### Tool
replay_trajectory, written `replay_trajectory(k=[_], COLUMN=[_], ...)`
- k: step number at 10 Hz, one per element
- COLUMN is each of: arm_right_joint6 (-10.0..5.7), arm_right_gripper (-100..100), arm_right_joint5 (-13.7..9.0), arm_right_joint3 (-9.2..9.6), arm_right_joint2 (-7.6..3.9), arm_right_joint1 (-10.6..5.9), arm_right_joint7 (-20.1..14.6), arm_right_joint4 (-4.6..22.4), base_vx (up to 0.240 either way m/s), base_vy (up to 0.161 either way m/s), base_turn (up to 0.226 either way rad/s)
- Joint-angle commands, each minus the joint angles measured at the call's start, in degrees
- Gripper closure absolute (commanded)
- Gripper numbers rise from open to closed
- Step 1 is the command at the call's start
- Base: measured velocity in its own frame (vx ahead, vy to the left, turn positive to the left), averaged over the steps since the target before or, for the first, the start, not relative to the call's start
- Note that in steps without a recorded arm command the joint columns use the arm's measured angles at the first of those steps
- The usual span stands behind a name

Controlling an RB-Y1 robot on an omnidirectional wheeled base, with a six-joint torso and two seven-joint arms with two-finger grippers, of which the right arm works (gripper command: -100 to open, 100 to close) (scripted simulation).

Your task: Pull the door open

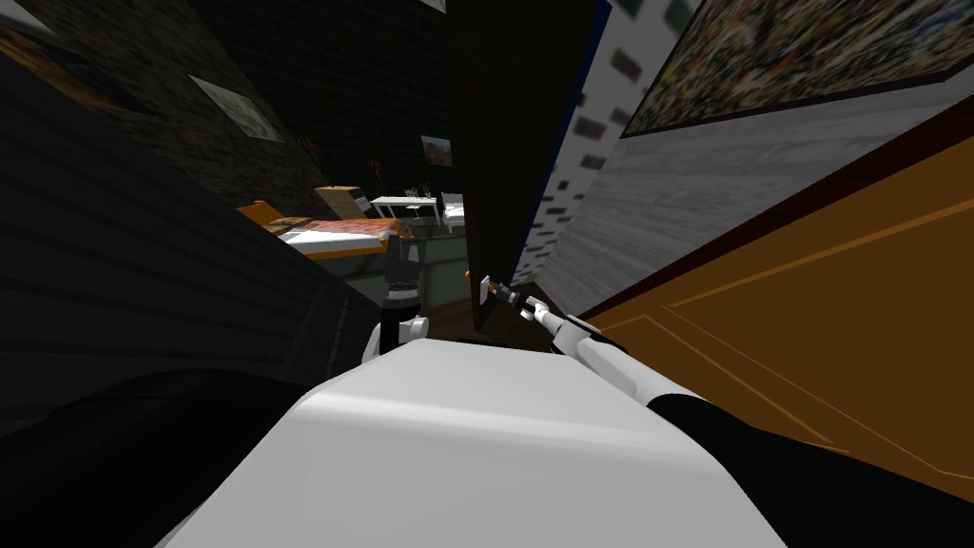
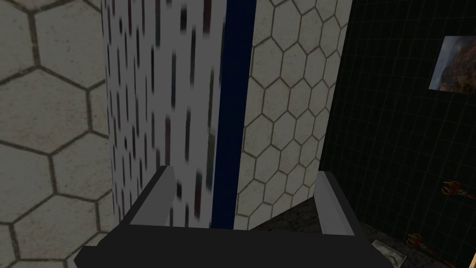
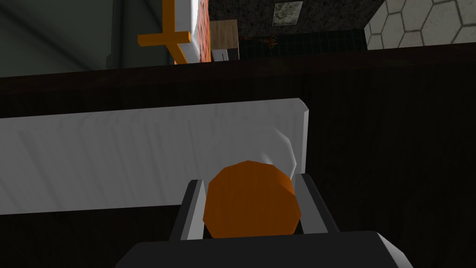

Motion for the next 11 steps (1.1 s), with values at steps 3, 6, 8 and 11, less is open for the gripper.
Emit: replay_trajectory(k=[3, 6, 8, 11], arm_right_joint6=[-2.33, -4.81, -6.42, -6.85], arm_right_gripper=[100, 100, 100, 100], arm_right_joint5=[-0.2, -0.4, -0.6, -0.8], arm_right_joint3=[1.24, 2.60, 3.49, 4.00], arm_right_joint2=[-0.08, -0.18, -0.25, -0.51], arm_right_joint1=[-0.57, -1.21, -1.63, -1.67], arm_right_joint7=[-0.4, -0.9, -1.2, -1.2], arm_right_joint4=[1.5, 3.0, 3.9, 4.4], base_vx=[-0.049, -0.060, -0.026, -0.026], base_vy=[-0.193, -0.240, -0.257, -0.153], base_turn=[0.127, 0.110, 0.144, 0.091])
